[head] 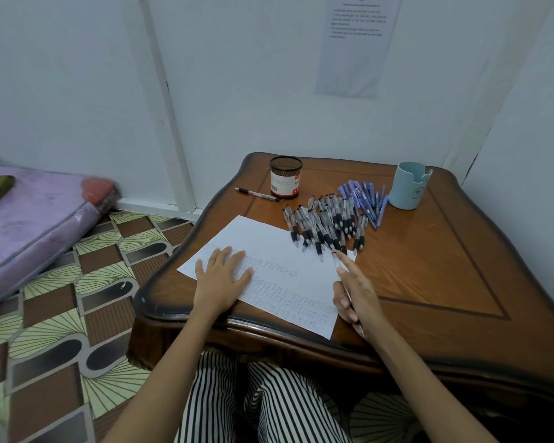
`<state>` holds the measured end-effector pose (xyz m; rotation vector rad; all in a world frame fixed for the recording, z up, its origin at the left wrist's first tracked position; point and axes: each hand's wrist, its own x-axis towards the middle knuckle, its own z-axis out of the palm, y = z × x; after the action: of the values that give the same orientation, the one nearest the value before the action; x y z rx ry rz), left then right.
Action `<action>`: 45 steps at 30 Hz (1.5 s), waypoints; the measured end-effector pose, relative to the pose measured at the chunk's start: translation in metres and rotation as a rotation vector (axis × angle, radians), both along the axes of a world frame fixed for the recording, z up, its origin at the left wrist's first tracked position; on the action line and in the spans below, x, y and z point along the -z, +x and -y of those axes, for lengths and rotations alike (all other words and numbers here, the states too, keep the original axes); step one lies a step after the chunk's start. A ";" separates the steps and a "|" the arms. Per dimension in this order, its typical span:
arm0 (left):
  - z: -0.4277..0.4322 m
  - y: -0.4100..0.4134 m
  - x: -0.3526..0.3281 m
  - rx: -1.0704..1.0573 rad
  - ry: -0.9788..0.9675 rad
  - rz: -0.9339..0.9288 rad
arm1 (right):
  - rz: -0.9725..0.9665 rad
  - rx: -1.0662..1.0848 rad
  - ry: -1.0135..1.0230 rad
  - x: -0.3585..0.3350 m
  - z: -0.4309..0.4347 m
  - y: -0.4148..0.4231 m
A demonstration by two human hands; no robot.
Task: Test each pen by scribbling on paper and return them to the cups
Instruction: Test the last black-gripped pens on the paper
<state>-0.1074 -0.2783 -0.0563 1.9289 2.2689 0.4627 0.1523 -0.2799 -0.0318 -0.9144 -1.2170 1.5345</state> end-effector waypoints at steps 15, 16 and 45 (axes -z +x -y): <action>-0.003 0.002 -0.005 -0.011 0.037 -0.106 | 0.428 0.174 0.135 0.001 -0.030 -0.019; -0.005 0.002 -0.008 -0.012 0.054 -0.147 | 0.460 0.214 0.141 -0.001 -0.040 -0.021; -0.076 -0.048 -0.003 0.013 0.072 -0.045 | 1.562 0.044 0.820 -0.010 -0.250 -0.168</action>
<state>-0.1551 -0.2026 -0.0535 2.0067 2.2956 0.5109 -0.0155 -0.0297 -0.0217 -1.4912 -2.5190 -0.1307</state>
